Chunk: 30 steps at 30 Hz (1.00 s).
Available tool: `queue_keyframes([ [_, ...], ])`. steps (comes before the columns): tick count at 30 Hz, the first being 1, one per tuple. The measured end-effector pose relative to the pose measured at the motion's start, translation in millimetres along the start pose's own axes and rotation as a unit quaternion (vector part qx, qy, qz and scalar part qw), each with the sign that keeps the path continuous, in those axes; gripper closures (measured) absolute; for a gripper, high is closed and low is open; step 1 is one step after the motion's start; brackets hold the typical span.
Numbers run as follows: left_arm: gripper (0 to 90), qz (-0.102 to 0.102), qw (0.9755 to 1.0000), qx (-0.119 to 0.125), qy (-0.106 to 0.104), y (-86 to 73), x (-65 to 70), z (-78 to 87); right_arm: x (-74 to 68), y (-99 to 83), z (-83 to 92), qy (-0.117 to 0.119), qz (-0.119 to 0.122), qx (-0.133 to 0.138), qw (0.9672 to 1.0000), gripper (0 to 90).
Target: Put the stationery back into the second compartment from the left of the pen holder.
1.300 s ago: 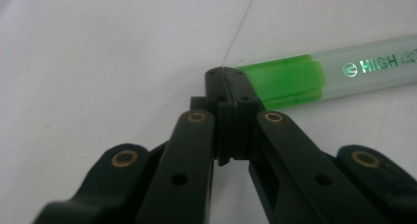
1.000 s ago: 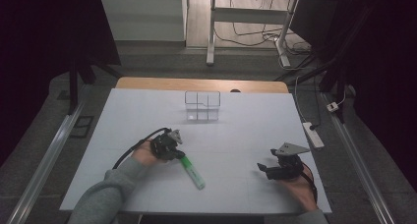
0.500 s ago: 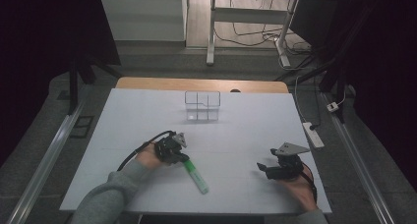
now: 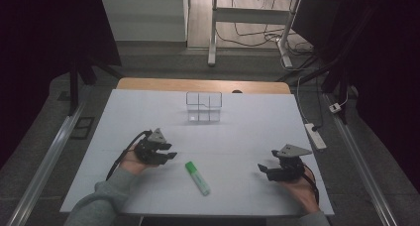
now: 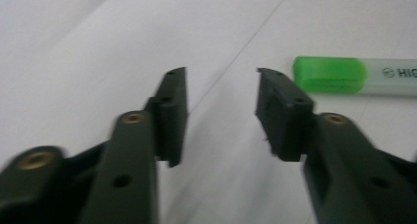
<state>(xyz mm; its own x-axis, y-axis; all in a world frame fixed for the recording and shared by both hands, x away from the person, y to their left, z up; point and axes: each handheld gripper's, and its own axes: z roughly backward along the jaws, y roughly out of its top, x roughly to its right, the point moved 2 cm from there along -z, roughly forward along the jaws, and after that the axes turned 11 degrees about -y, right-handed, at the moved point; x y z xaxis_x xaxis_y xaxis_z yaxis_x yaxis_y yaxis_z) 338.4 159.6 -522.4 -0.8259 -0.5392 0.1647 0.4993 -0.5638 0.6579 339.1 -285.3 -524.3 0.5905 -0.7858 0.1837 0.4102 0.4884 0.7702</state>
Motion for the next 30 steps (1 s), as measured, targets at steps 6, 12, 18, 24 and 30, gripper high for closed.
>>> queue_keyframes([
  [6,42.4,0.020,0.9996,0.011,0.019,-20.4,3.0,14.4,-4.0,2.8,0.4,0.016,-0.008,0.007,0.9998,22.1],
  [12,39.4,0.031,0.9987,0.020,0.034,-41.9,6.1,26.7,-9.3,6.6,-1.1,0.033,-0.009,0.000,0.9994,23.5],
  [18,37.4,0.041,0.9973,0.039,0.047,-57.2,10.4,38.1,-16.9,12.1,-3.2,0.044,-0.006,-0.005,0.9990,24.0],
  [24,36.0,0.046,0.9965,0.042,0.055,-65.3,10.9,40.6,-28.7,23.5,-5.5,0.060,-0.003,-0.005,0.9982,24.5],
  [30,35.7,0.049,0.9960,0.047,0.058,-66.1,8.6,42.4,-43.8,36.4,-11.1,0.080,-0.001,-0.009,0.9967,24.8],
])
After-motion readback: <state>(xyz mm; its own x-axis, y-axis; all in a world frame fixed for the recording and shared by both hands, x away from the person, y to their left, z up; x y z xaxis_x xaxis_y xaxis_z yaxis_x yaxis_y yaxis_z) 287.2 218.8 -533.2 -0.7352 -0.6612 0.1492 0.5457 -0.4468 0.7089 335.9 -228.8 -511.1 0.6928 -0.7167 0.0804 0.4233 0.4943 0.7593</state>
